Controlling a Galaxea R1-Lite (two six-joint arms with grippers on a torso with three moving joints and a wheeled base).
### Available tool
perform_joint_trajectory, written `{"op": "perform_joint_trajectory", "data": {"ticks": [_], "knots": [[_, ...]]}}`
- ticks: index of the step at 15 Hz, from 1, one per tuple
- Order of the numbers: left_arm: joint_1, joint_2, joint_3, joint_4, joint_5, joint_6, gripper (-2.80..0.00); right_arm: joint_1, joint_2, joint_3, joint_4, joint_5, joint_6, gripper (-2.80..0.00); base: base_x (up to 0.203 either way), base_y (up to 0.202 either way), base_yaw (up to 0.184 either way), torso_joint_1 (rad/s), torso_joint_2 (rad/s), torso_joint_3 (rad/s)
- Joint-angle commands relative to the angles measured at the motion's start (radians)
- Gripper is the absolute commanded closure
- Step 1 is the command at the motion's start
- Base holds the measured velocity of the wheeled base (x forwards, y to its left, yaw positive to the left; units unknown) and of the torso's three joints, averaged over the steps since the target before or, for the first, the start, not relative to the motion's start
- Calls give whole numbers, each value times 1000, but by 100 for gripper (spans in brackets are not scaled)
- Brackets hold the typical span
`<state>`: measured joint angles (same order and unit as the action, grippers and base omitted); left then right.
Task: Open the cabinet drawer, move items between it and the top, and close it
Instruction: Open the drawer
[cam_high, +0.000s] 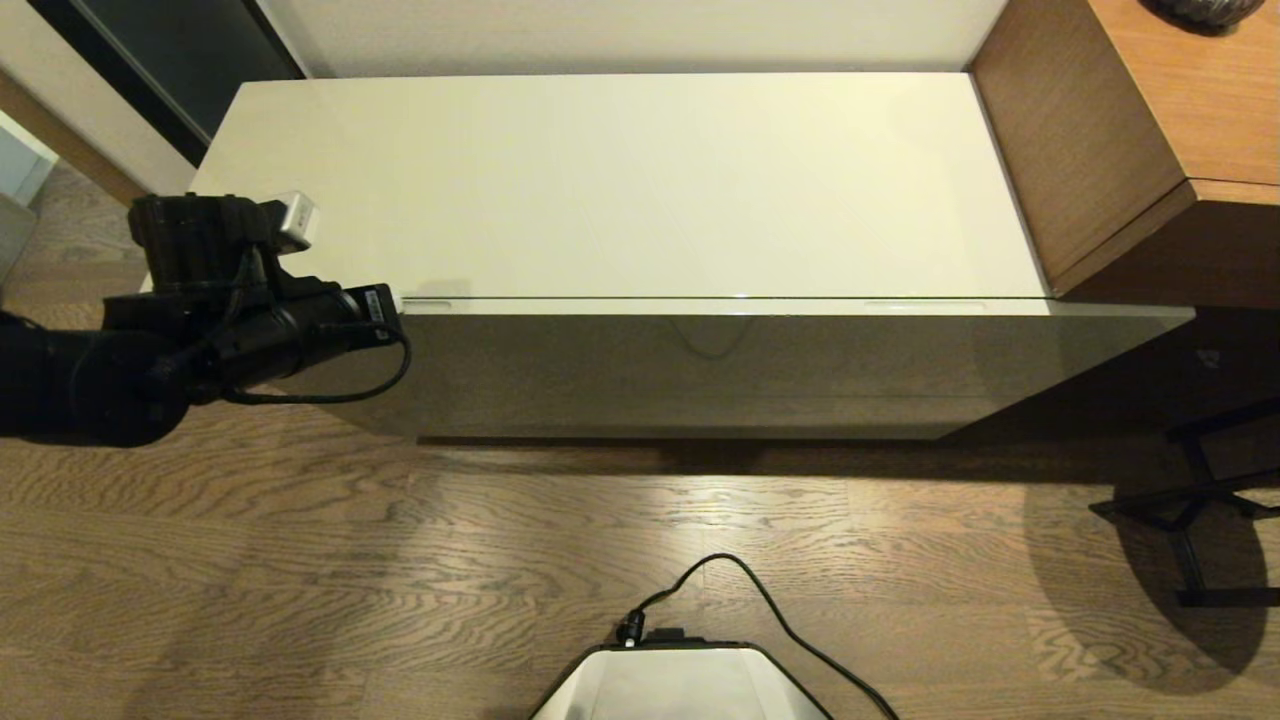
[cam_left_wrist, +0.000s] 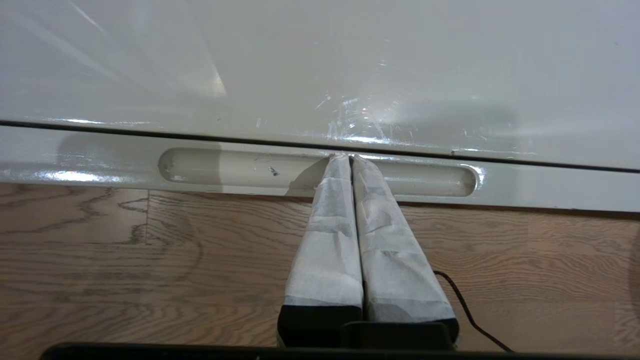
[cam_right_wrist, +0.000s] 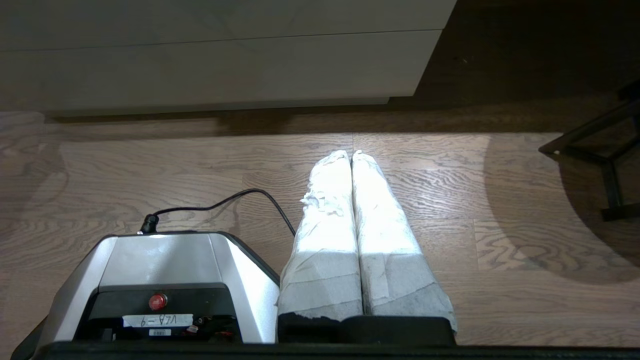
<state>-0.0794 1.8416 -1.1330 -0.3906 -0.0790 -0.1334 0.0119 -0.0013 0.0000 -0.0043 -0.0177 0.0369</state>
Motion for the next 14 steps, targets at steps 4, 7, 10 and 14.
{"op": "perform_joint_trajectory", "data": {"ticks": [4,7,10,14], "knots": [[-3,72,30,74,-17,-2,0,0,-17,2,0,-1,0,0,0,0,0,0,0,0],[-10,77,33,153,-21,-4,0,0,-17,2,0,-1,0,0,0,0,0,0,0,0],[-16,76,33,256,-38,-7,0,0,-17,2,0,0,0,0,0,0,0,0,0,0],[-11,69,42,451,-120,-22,0,0,-17,2,0,1,0,0,0,0,0,0,0,0]]}}
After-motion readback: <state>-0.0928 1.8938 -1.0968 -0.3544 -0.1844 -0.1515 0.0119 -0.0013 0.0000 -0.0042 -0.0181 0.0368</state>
